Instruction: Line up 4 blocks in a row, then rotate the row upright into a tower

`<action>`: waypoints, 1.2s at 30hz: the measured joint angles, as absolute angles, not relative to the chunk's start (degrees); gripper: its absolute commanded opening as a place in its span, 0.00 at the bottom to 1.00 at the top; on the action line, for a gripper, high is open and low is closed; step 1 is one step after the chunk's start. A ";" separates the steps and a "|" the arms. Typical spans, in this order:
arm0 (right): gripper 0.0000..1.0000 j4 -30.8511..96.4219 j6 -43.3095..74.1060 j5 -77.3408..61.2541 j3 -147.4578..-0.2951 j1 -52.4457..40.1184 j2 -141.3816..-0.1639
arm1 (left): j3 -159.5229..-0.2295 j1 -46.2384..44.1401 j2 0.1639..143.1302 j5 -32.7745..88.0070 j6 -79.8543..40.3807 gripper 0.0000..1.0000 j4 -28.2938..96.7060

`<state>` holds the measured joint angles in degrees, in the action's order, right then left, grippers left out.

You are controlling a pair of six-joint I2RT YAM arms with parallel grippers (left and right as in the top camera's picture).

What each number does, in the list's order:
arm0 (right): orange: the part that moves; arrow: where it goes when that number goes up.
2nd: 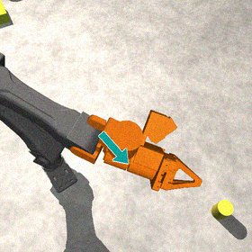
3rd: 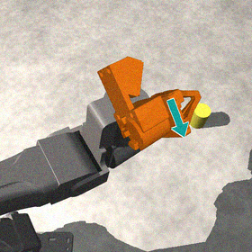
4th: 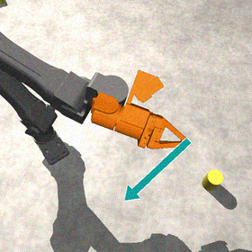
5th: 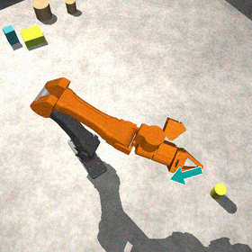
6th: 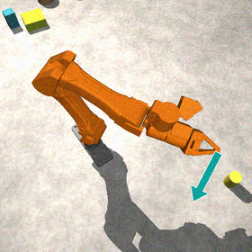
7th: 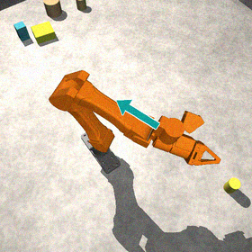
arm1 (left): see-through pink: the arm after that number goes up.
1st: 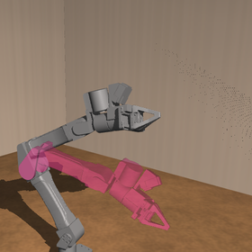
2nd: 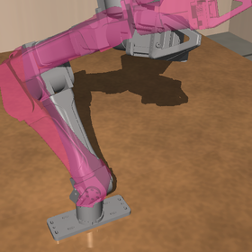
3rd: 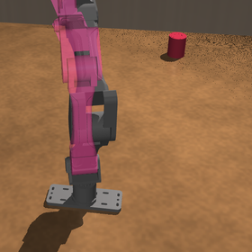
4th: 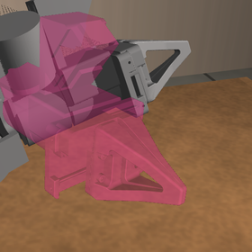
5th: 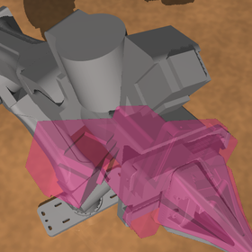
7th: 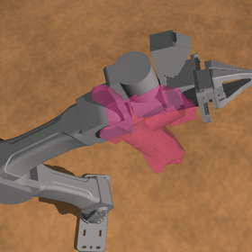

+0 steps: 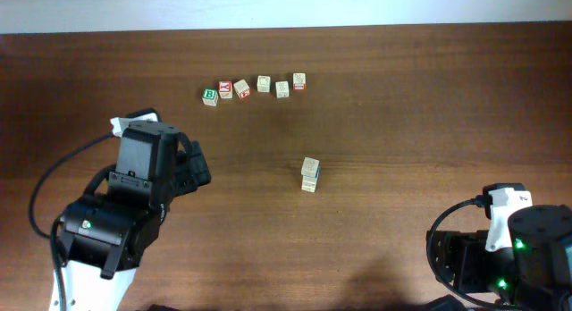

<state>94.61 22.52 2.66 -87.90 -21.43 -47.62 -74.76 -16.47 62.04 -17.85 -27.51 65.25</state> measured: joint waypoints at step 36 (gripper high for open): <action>0.98 8.29 3.86 -2.44 -12.27 -2.98 -7.22 | -74.85 -16.47 62.15 -18.09 -27.51 0.99 65.58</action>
<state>8.29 3.86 -2.44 -12.27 -2.98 -7.22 -74.85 -16.47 62.15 -18.09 -27.51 65.58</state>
